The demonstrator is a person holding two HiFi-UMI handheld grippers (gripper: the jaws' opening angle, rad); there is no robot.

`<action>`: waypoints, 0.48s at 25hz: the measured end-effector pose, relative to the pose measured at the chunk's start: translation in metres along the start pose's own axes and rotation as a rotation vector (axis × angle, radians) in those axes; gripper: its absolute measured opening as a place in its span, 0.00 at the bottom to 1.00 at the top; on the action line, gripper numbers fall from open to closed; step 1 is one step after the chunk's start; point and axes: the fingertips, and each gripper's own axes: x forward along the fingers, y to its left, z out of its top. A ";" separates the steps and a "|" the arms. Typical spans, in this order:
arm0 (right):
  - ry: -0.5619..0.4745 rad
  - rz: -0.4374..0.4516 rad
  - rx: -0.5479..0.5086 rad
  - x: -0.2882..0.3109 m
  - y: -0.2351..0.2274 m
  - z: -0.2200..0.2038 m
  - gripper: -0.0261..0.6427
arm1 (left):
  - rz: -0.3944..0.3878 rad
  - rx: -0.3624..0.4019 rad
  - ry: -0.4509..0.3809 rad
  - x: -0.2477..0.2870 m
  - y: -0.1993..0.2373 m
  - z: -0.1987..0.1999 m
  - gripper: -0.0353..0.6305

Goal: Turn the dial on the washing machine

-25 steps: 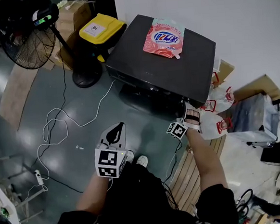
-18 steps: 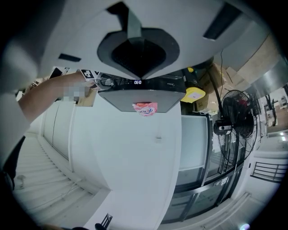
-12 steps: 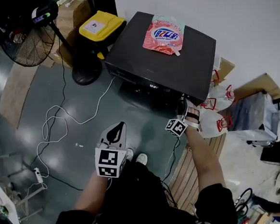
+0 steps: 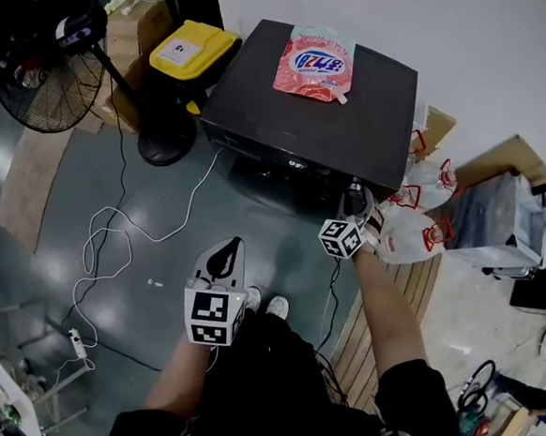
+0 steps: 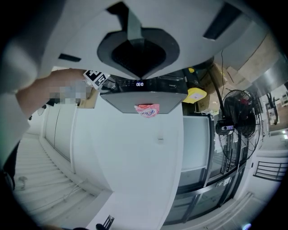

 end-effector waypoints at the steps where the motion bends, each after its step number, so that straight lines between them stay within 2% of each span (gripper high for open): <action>1: 0.006 -0.002 0.030 0.000 -0.001 -0.001 0.39 | -0.002 0.001 0.001 0.000 -0.001 0.000 0.06; 7: 0.009 0.002 0.102 0.000 -0.002 -0.001 0.39 | -0.008 0.009 0.004 -0.002 -0.004 -0.001 0.06; 12: 0.019 0.026 0.253 -0.003 -0.008 -0.002 0.39 | -0.009 0.013 0.013 -0.002 -0.008 -0.004 0.06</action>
